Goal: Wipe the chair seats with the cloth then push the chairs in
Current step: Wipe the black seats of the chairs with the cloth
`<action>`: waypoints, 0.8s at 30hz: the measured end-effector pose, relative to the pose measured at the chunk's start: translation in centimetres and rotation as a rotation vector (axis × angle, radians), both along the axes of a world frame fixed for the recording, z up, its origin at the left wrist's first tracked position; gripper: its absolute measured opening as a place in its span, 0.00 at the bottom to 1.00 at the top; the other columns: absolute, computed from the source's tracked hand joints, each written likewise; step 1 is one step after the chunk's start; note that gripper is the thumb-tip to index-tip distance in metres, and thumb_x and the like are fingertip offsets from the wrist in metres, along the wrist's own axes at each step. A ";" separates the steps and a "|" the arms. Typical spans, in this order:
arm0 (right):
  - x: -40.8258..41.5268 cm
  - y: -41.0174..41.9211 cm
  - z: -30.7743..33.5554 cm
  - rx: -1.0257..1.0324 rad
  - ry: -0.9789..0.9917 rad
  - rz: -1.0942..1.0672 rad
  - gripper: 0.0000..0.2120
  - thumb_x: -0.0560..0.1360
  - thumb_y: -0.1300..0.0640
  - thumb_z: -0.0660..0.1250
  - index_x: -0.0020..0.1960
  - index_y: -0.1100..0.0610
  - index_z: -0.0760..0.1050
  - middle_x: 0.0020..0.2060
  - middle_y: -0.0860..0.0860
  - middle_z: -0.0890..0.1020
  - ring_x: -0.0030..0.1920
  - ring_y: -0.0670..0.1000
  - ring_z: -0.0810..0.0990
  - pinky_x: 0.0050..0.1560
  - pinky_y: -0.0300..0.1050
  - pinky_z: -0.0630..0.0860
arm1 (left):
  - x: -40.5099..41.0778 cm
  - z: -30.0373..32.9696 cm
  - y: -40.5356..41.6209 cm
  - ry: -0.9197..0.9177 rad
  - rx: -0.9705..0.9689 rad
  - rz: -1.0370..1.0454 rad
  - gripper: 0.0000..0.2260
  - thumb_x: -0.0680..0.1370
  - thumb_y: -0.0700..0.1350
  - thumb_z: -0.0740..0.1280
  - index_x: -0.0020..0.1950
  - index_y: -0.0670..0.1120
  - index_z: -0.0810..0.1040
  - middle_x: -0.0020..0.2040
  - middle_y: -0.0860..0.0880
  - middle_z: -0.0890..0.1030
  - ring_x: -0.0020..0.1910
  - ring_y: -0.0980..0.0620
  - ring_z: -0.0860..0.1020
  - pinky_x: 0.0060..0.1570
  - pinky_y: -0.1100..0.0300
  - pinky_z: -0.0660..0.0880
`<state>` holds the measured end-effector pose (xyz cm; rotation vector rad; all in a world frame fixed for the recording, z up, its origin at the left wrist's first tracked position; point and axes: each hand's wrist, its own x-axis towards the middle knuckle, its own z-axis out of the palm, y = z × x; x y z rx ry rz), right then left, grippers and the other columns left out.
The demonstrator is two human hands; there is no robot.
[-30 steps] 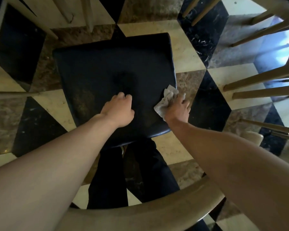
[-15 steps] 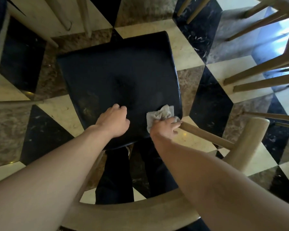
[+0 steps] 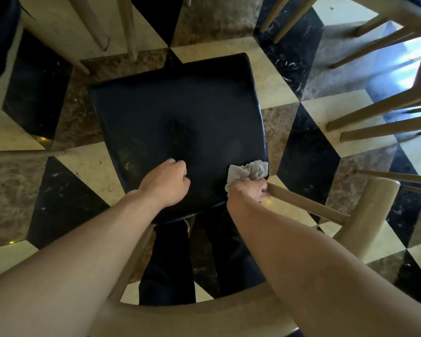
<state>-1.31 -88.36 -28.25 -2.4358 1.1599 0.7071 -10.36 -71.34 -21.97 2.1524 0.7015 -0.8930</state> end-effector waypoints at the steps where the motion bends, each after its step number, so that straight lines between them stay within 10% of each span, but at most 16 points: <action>1: -0.5 0.8 0.1 -0.015 0.014 0.069 0.22 0.84 0.52 0.57 0.76 0.55 0.59 0.75 0.57 0.59 0.70 0.61 0.65 0.71 0.56 0.63 | 0.0 0.1 0.1 -0.011 -0.004 0.014 0.06 0.81 0.46 0.61 0.56 0.48 0.76 0.55 0.51 0.75 0.49 0.51 0.77 0.50 0.50 0.78; 8: -7.5 3.7 0.6 0.272 0.066 0.896 0.22 0.82 0.53 0.61 0.75 0.48 0.63 0.70 0.58 0.62 0.67 0.64 0.64 0.63 0.57 0.70 | -0.1 0.7 0.7 -0.053 0.059 0.081 0.05 0.82 0.47 0.62 0.53 0.49 0.76 0.53 0.50 0.75 0.47 0.51 0.76 0.48 0.52 0.75; 16: 6.8 1.5 0.8 0.110 -0.107 0.606 0.24 0.79 0.64 0.60 0.70 0.43 0.66 0.70 0.60 0.61 0.67 0.66 0.67 0.65 0.59 0.73 | -1.3 0.3 2.5 -0.096 0.072 0.131 0.10 0.82 0.48 0.63 0.62 0.49 0.76 0.57 0.52 0.75 0.49 0.53 0.76 0.46 0.58 0.72; 24: 0.6 4.5 0.0 0.087 -0.078 0.984 0.31 0.78 0.57 0.65 0.76 0.39 0.60 0.74 0.59 0.57 0.65 0.66 0.64 0.62 0.63 0.71 | -2.9 -0.2 3.2 -0.079 0.050 0.137 0.11 0.82 0.47 0.62 0.63 0.47 0.75 0.58 0.50 0.75 0.50 0.51 0.76 0.48 0.55 0.74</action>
